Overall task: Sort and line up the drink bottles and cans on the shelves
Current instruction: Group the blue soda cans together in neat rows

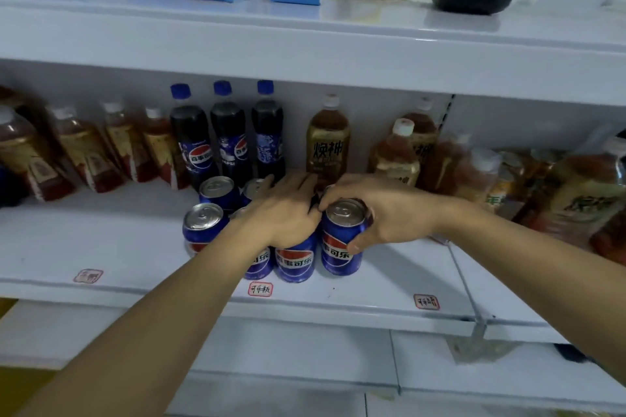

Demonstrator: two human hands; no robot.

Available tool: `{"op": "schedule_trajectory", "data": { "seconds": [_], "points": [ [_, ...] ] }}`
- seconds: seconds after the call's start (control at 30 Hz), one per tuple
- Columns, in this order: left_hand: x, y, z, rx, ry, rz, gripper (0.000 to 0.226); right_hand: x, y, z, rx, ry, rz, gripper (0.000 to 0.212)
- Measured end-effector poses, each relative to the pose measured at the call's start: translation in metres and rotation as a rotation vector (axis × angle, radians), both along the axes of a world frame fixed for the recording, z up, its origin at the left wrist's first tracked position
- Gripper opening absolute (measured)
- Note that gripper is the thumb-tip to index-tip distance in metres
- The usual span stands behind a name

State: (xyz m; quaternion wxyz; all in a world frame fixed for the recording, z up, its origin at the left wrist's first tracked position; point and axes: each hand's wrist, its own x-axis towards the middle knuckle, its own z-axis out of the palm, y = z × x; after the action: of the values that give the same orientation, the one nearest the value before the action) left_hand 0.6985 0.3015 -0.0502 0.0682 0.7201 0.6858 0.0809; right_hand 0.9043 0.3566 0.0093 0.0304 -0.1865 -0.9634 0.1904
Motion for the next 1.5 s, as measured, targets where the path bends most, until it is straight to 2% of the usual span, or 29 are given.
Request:
{"op": "schedule_trajectory", "data": {
  "seconds": [0.17,0.33,0.6,0.7,0.8,1.07,1.13,1.3,1.5],
  "points": [
    [-0.003,-0.003,-0.002,0.049,0.033,0.007,0.062,0.000,-0.001,-0.012,0.048,0.089,0.026,0.065],
    [-0.002,-0.001,-0.003,0.079,0.008,0.020,0.045,0.001,-0.003,-0.023,0.043,0.045,0.070,0.062],
    [-0.004,0.001,-0.003,0.041,0.042,0.013,0.055,0.007,-0.004,-0.023,0.078,0.065,0.013,0.068],
    [-0.003,-0.001,-0.001,0.026,0.043,0.003,0.059,0.008,-0.010,-0.017,0.147,0.146,-0.117,0.061],
    [-0.003,0.000,0.000,0.011,0.036,0.007,0.056,0.004,-0.016,-0.017,0.187,0.098,-0.204,0.055],
    [-0.002,0.000,0.000,-0.001,0.007,0.013,0.057,0.001,-0.022,-0.022,0.149,0.127,-0.240,0.030],
    [-0.002,0.000,0.000,0.000,0.008,0.010,0.057,0.001,-0.023,-0.024,0.127,0.137,-0.247,0.034],
    [-0.002,0.001,-0.001,0.010,0.024,0.004,0.057,-0.003,-0.031,-0.032,0.168,0.159,-0.298,0.059],
    [-0.002,0.000,0.000,-0.001,0.027,0.007,0.059,-0.006,-0.035,-0.026,0.162,0.128,-0.305,0.037]
  ]
}}
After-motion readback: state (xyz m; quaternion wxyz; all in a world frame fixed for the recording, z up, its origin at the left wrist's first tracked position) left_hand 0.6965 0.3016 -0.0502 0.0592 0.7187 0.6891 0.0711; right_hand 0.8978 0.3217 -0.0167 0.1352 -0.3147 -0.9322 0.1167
